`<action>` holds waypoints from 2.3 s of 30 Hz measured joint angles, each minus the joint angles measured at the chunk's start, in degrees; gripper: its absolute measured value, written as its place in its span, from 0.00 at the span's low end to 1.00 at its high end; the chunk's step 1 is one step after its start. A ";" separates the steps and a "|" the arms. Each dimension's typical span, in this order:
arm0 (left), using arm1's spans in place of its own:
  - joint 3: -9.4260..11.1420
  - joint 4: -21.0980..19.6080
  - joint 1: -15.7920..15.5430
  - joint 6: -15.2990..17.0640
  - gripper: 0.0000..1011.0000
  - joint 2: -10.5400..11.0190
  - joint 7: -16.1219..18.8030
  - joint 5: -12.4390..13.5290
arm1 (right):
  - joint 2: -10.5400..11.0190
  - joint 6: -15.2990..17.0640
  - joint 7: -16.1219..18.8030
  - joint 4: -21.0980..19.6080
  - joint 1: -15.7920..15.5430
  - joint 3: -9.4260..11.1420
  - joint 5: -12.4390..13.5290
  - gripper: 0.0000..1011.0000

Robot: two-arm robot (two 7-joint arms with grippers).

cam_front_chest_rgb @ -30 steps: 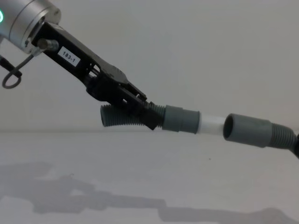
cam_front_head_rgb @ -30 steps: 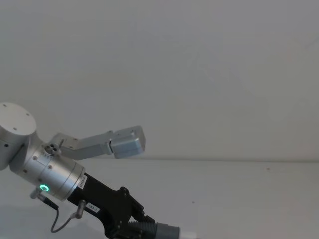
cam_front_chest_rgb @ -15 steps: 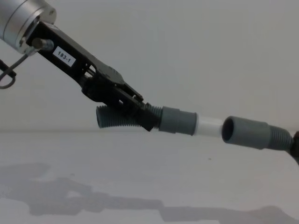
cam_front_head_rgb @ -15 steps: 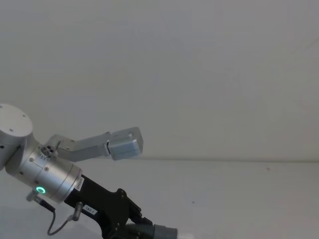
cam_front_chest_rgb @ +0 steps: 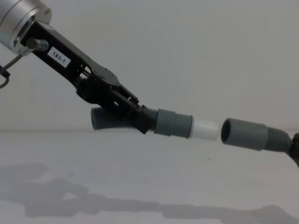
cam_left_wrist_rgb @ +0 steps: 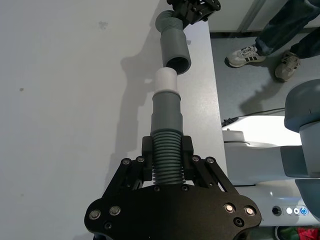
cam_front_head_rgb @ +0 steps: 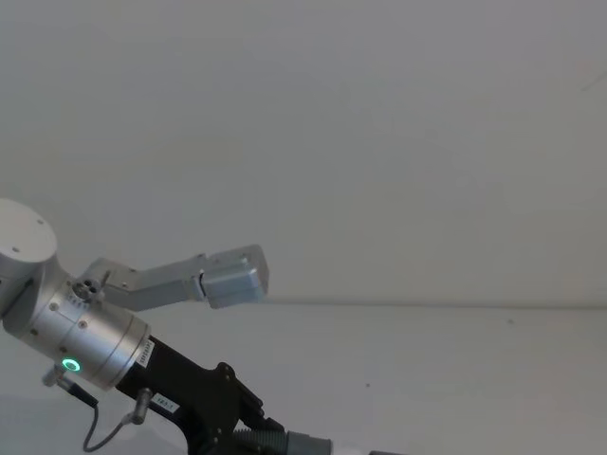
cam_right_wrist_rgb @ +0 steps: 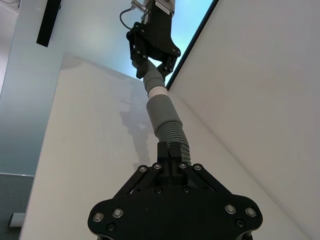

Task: Use both hands to pick up one end of the pipe from the table, align the ends, and insert them.

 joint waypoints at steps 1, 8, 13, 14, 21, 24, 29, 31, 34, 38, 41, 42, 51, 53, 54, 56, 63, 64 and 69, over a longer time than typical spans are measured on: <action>0.06 -0.16 0.00 0.08 0.29 0.11 0.07 -0.05 | 0.02 0.00 -0.02 0.09 0.07 -0.09 0.02 0.01; 0.30 -0.51 -0.03 0.22 0.29 0.44 0.52 -0.28 | 0.10 -0.01 -0.13 0.39 0.31 -0.50 0.13 0.01; 0.51 -0.49 -0.20 0.22 0.29 0.38 0.64 -0.42 | 0.14 -0.05 -0.32 0.51 0.42 -0.73 0.15 0.01; 0.58 -0.40 -0.28 0.19 0.29 0.32 0.64 -0.45 | 0.16 -0.08 -0.44 0.54 0.44 -0.80 0.15 0.01; 0.99 0.10 -0.68 -0.16 0.29 -0.05 0.64 -0.62 | 0.23 -0.13 -0.99 0.58 0.47 -1.04 -0.03 0.01; 1.19 0.34 -0.85 -0.35 0.29 -0.21 0.61 -0.70 | 0.24 -0.15 -1.35 0.58 0.50 -1.13 -0.16 0.01; 1.50 0.65 -1.12 -0.54 0.29 -0.43 0.50 -0.88 | 0.24 -0.17 -1.78 0.61 0.58 -1.30 -0.38 0.01; 1.55 0.70 -1.17 -0.54 0.29 -0.45 0.48 -0.90 | 0.24 -0.18 -1.90 0.64 0.64 -1.35 -0.46 0.01; 1.79 0.89 -1.43 -0.60 0.29 -0.58 0.29 -1.00 | 0.19 -0.19 -2.24 0.74 0.79 -1.50 -0.63 0.01; 2.03 1.03 -1.66 -0.62 0.29 -0.64 0.12 -1.10 | 0.09 -0.19 -2.51 0.86 0.94 -1.65 -0.84 0.01; 2.21 1.11 -1.84 -0.61 0.29 -0.66 0.03 -1.17 | 0.02 -0.19 -2.71 0.92 1.09 -1.79 -0.93 0.01; 2.25 1.13 -1.88 -0.61 0.29 -0.66 0.02 -1.19 | 0.01 -0.19 -2.73 0.93 1.10 -1.80 -0.95 0.01; 2.75 1.61 -2.20 -0.89 0.29 -0.85 0.00 -1.45 | -0.21 -0.16 -2.81 1.17 1.51 -2.16 -0.97 0.01; 2.87 1.79 -2.27 -1.00 0.29 -0.96 0.03 -1.52 | -0.24 -0.16 -2.78 1.21 1.57 -2.22 -0.94 0.01; 2.96 1.91 -2.30 -1.10 0.29 -1.03 0.05 -1.57 | -0.26 -0.16 -2.73 1.26 1.61 -2.26 -0.90 0.01; 3.05 2.02 -2.33 -1.21 0.29 -1.11 0.07 -1.61 | -0.28 -0.18 -2.67 1.32 1.67 -2.33 -0.82 0.01; 3.42 2.38 -2.56 -1.51 0.29 -1.48 0.14 -1.84 | -0.33 -0.27 -2.29 1.50 1.75 -2.43 -0.41 0.01; 3.47 2.40 -2.59 -1.53 0.29 -1.49 0.15 -1.87 | -0.33 -0.29 -2.27 1.52 1.75 -2.43 -0.37 0.01; 3.71 2.46 -2.70 -1.59 0.29 -1.54 0.30 -2.02 | -0.34 -0.49 -1.87 1.66 1.77 -2.44 0.01 0.01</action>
